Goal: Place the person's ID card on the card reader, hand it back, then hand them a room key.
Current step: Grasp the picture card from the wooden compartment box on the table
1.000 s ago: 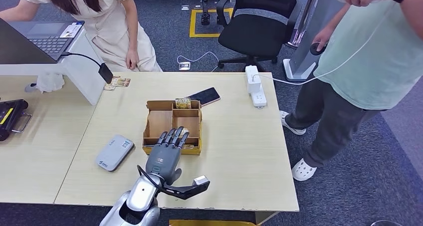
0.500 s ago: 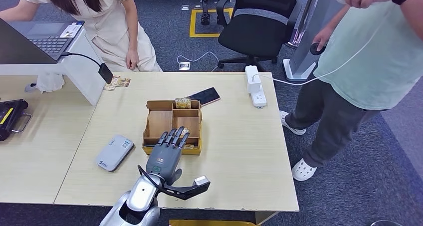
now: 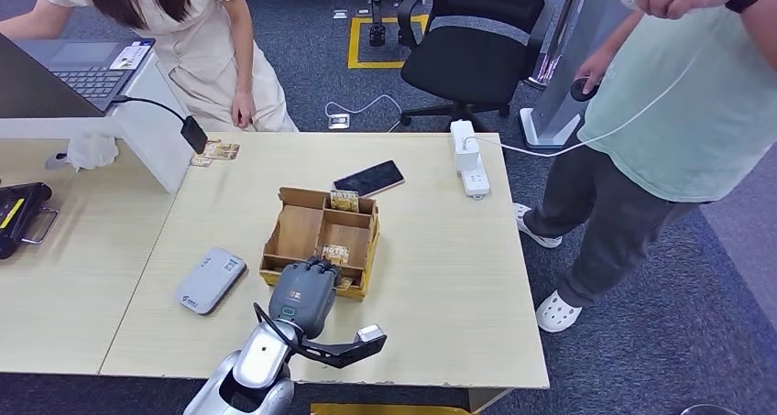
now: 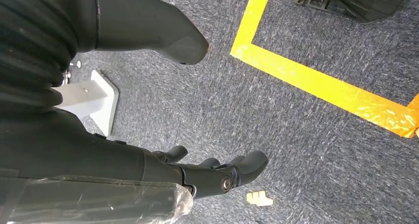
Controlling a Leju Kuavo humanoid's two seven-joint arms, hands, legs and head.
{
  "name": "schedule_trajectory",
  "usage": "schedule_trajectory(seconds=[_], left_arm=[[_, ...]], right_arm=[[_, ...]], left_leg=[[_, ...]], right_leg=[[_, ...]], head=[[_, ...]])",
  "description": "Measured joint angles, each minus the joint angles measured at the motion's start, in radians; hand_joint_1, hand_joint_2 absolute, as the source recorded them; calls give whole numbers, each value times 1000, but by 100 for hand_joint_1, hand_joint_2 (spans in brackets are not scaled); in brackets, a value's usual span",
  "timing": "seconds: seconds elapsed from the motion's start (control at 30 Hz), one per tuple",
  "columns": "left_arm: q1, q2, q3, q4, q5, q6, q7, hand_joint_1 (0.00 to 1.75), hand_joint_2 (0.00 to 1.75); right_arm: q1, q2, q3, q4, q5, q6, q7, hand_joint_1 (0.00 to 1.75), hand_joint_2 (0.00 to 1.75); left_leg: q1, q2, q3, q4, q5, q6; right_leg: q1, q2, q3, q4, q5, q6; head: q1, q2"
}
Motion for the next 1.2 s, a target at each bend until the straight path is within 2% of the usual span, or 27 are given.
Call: schedule_trajectory(seconds=[0.27,0.5,0.63,0.83,1.03,1.2], left_arm=[[4,-2,1,0,3,1,-7,164,175],[12,-5,7,0,8,2,-12,166,175],[13,-5,9,0,14,6,-18,175,175],[12,1,25,-28,47,21,-26,175,175],[-9,38,107,-144,142,24,-38,175,175],[-78,76,214,-231,147,15,-35,175,175]], right_arm=[[0,0,0,0,0,0,0,0,175],[-1,0,0,0,0,0,0,0,175],[-1,0,0,0,0,0,0,0,175],[-1,0,-2,0,0,-1,0,0,175],[0,0,-9,0,3,-2,0,0,175],[1,0,-12,0,4,-1,1,0,175]], left_leg=[[0,0,0,0,0,0],[0,0,0,0,0,0],[0,0,0,0,0,0],[0,0,0,0,0,0],[0,0,0,0,0,0],[1,0,0,0,1,0]], right_leg=[[0,0,0,0,0,0],[0,0,0,0,0,0],[0,0,0,0,0,0],[0,0,0,0,0,0],[1,0,0,0,0,0],[1,0,0,1,0,0]], head=[[0,0],[0,0],[0,0],[0,0],[0,0],[0,0]])
